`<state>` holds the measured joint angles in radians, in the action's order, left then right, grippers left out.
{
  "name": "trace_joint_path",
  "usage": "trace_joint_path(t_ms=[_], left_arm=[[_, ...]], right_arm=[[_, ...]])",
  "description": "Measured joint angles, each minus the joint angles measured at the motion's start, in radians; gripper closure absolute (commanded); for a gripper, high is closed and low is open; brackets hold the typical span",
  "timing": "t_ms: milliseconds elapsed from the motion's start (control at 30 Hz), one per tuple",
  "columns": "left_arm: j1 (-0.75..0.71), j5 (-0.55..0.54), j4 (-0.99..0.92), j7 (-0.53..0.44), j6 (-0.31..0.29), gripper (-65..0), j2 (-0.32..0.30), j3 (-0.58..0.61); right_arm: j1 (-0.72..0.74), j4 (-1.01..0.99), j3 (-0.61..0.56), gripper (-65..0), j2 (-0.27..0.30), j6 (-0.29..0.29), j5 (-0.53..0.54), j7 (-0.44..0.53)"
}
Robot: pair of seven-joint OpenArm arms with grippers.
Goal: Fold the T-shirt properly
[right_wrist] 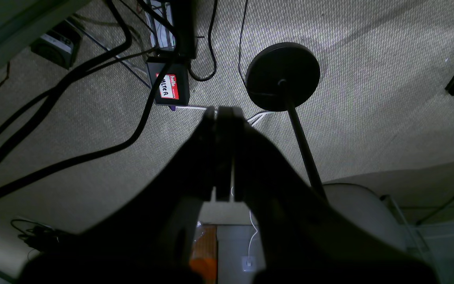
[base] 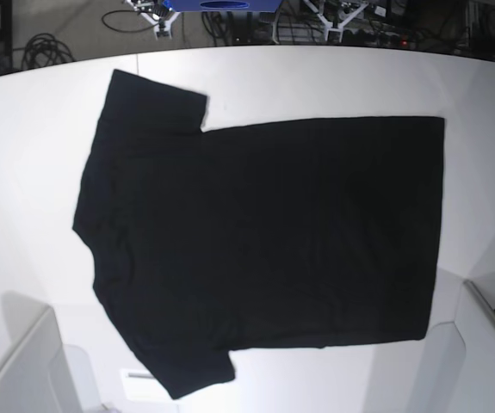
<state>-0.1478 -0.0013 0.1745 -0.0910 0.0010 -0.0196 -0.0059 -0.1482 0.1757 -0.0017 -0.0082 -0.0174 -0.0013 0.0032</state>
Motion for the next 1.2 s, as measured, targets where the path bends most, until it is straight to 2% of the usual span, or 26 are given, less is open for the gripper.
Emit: trace_joint_path(t_ms=[67,167,200,1200], left_arm=[[-0.002,0.000,0.000,0.001,0.000,-29.1,0.000,0.000],[-0.005,0.000,0.000,0.000,0.000,-3.5,0.000,0.000],[-0.005,-0.003,0.000,-0.001,0.000,0.0,0.000,0.000],[-0.024,0.000,0.006,-0.010,0.000,0.0,0.000,0.000]], right_arm=[[0.000,0.000,0.000,0.0,0.000,0.000,0.000,0.000],[0.000,0.000,0.000,0.0,0.000,0.000,0.000,0.000],[0.000,0.000,0.000,0.0,0.000,0.000,0.000,0.000],[-0.002,0.000,0.000,0.0,0.021,0.003,0.000,0.000]])
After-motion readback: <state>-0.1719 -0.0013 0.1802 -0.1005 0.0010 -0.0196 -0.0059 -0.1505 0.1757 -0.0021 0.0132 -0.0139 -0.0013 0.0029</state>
